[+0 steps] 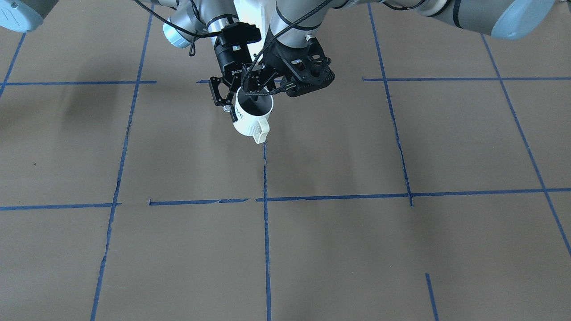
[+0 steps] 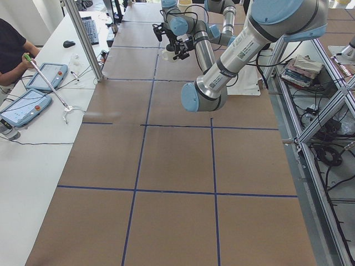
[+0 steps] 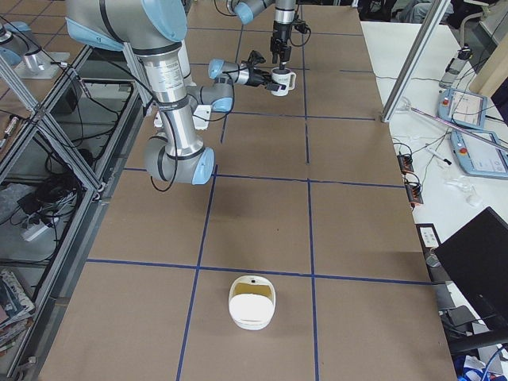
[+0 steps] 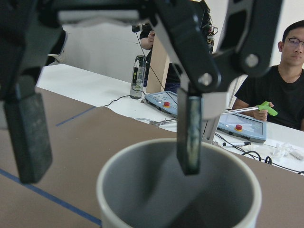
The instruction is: Left arm hands cup to right arm to dump lemon
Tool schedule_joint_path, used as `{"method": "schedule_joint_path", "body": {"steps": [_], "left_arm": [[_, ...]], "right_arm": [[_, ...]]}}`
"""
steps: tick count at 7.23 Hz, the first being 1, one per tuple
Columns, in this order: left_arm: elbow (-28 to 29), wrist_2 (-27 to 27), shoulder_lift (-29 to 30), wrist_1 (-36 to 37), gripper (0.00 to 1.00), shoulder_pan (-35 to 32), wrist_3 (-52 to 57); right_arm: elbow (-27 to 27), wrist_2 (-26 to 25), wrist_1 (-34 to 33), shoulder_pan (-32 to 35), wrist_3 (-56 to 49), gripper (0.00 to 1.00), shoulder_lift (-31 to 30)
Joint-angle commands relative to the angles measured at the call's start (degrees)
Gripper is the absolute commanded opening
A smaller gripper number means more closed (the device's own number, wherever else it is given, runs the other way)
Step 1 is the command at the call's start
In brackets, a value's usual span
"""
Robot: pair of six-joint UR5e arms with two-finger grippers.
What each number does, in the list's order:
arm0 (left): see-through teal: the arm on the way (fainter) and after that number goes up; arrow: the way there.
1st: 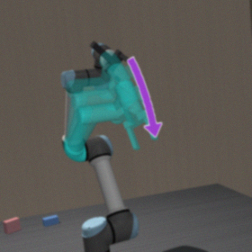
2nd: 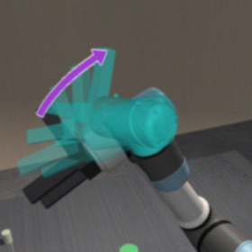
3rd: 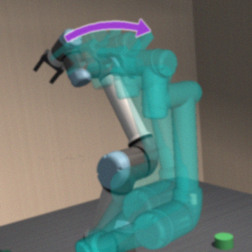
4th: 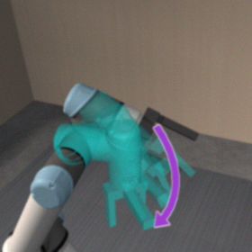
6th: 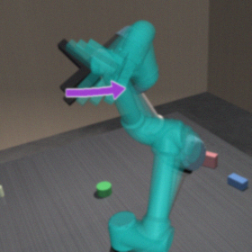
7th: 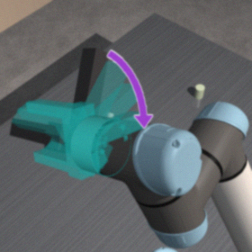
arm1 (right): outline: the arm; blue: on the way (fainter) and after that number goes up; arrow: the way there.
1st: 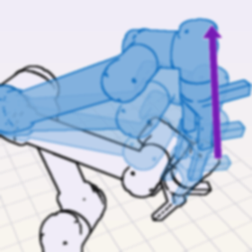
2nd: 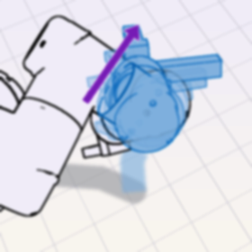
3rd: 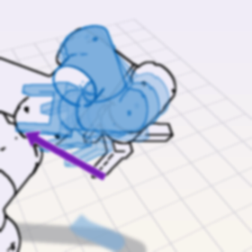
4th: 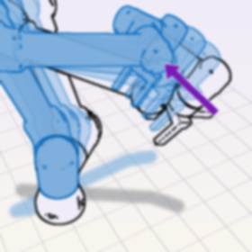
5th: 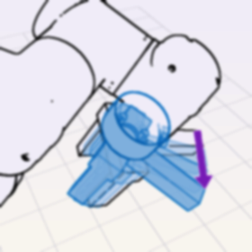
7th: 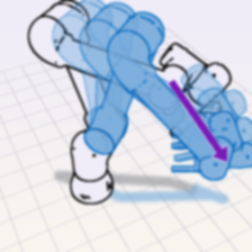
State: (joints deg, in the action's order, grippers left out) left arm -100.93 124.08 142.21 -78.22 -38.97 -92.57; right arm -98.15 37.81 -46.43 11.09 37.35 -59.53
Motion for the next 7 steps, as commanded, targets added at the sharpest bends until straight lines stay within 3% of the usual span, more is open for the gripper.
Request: {"method": "schedule_joint_path", "body": {"steps": [1,3,4,5,6,7], "left_arm": [[0.0,-0.4,-0.2,0.0,0.66,0.6,0.2],[0.0,-1.6,-0.5,-0.1,0.61,1.2,0.2],[0.0,-1.6,-0.5,-0.1,0.47,1.3,0.2],[-0.3,-1.6,-0.6,0.0,0.16,1.2,0.2],[-0.8,-1.6,-0.7,0.0,0.0,1.2,1.0],[-1.4,-1.5,-1.4,0.0,0.0,1.2,1.1]], "right_arm": [[-0.6,0.0,-0.2,-0.1,-0.2,0.67,-0.1],[-1.5,0.0,-0.2,-0.7,-1.3,0.68,-0.1],[-1.6,0.0,-0.2,-0.7,-1.3,0.68,-0.1],[-1.6,0.0,-0.2,-0.8,-1.3,0.73,-0.2],[-1.6,0.0,-0.2,-0.9,-1.4,0.9,-0.6],[-1.6,0.0,-0.2,-0.9,-1.5,1.0,-0.7]]}}
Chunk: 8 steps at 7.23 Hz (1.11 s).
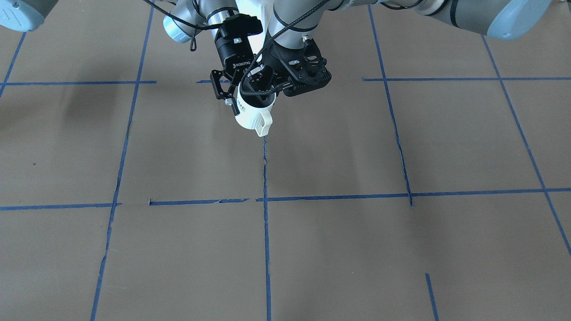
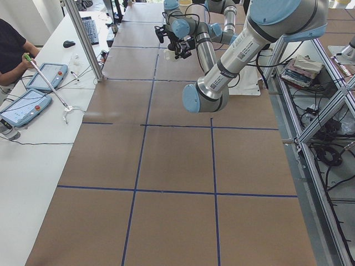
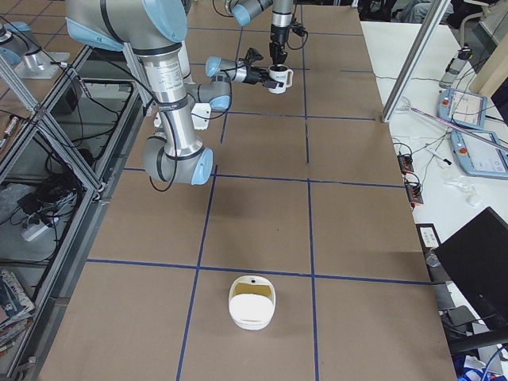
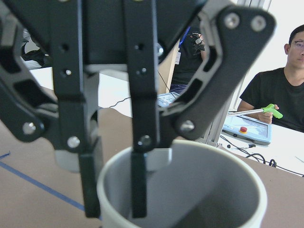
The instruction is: Left arm hands cup to right arm to dump lemon
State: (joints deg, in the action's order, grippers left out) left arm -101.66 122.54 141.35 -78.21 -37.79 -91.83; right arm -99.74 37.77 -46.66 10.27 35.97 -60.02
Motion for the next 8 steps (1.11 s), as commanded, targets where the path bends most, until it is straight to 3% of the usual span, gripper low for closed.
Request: {"method": "schedule_joint_path", "body": {"steps": [1,5,8], "left_arm": [[-0.7,0.2,-0.6,0.1,0.0,0.0,0.3],[-3.7,0.2,-1.8,1.5,0.0,-0.9,0.2],[-14.6,0.3,-8.5,1.4,0.0,-5.4,0.4]], "right_arm": [[0.0,-0.2,0.1,-0.5,-0.3,1.0,-0.2],[0.6,-0.1,0.4,-2.0,-0.2,1.0,-2.5],[0.5,0.4,0.7,-1.8,-0.2,1.0,-2.4]]}}
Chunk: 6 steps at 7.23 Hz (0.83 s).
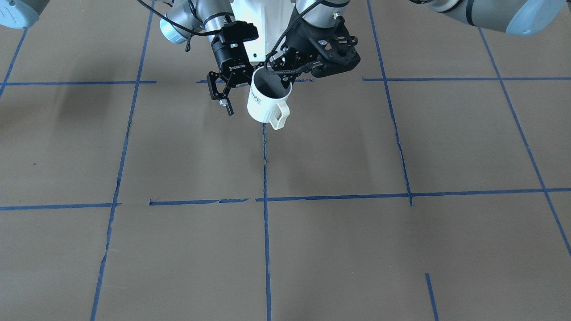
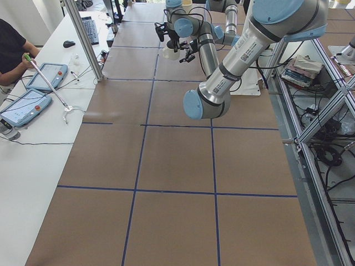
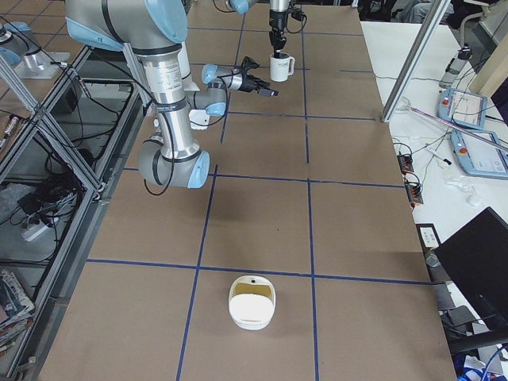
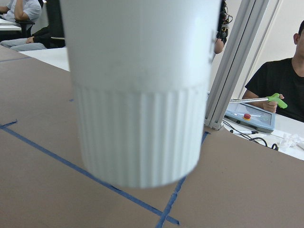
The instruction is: Left arm hands cup to right arm to dump lemon
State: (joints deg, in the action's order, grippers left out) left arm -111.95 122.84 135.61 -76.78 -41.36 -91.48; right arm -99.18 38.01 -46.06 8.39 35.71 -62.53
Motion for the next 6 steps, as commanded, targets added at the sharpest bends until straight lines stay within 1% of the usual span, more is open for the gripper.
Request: {"method": "schedule_joint_path", "body": {"steps": [1,2,3,4,5,6], "left_arm": [[-7.9,0.3,-6.5,0.0,0.0,-3.4,2.7],[-11.1,0.3,-11.4,0.0,0.0,-4.2,8.0],[-11.9,0.2,-14.0,0.0,0.0,-5.4,12.7],[-13.8,0.0,-19.4,-0.3,0.0,-5.7,19.2],[-15.6,-0.1,-25.8,-0.6,0.0,-7.5,26.8],[-16.2,0.1,-31.1,-1.0,0.0,-9.1,34.0]], "right_arm": [[-0.5,0.5,0.1,0.6,0.1,1.0,0.4],[-2.4,4.6,0.0,2.5,0.2,1.0,0.0],[-3.5,9.7,0.1,5.1,0.4,1.0,-1.0],[-4.2,12.3,0.0,7.4,0.4,1.0,-2.4],[-4.6,17.6,0.0,11.0,0.6,1.0,-2.9],[-5.7,23.6,-0.1,15.3,0.5,1.0,-5.7]]}}
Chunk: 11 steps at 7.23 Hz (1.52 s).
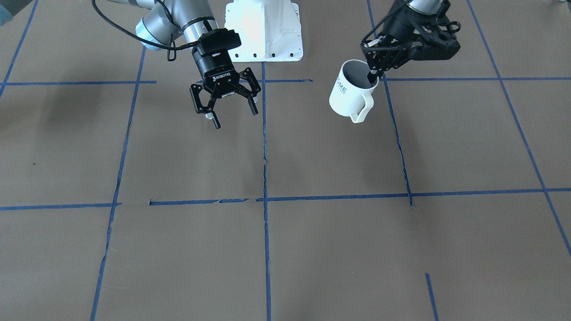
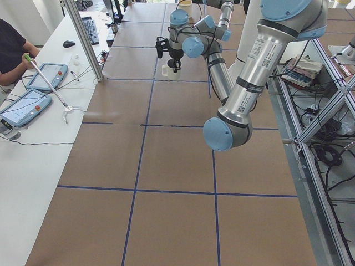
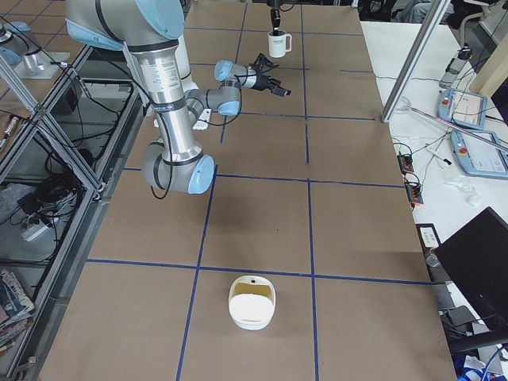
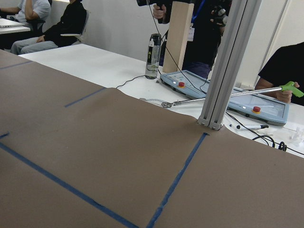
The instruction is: Left arm hands cup to right arm to dump lemon
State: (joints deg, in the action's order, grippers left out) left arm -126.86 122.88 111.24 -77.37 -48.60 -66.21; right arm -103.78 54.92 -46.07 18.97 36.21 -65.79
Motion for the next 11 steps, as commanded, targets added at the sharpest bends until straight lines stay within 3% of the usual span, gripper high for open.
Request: {"method": "schedule_joint_path", "body": {"steps": [1,2,4,5,8,9,11], "left_arm": [[-1.6,0.2,-12.0,-1.3,0.0,-4.5,16.0],[-0.9,0.3,-15.9,-2.7,0.0,-6.4,22.4],[8.7,0.4,-22.6,-18.9,0.0,-9.2,26.8],[11.9,0.8,-26.7,-23.7,0.0,-12.1,29.6],[18.0,9.3,-30.1,-26.3,0.0,-14.2,31.7],[18.0,9.7,-30.3,-26.4,0.0,-14.2,25.4],[21.9,9.5,-30.0,-30.4,0.0,-14.0,22.5]], "right_arm": [[-1.6,19.1,-0.2,12.4,0.0,1.0,-4.5],[-1.9,33.4,-0.3,21.1,0.0,1.0,-6.4],[-1.7,60.1,-10.4,39.2,-0.5,1.0,-6.0],[-1.3,67.4,-12.7,44.0,-0.9,1.0,-6.8],[-1.4,74.9,-16.3,51.4,-5.4,1.0,-14.4],[-1.4,78.6,-18.2,53.9,-7.3,1.0,-15.6],[-1.9,80.0,-19.9,55.1,-7.5,1.0,-16.4]]}}
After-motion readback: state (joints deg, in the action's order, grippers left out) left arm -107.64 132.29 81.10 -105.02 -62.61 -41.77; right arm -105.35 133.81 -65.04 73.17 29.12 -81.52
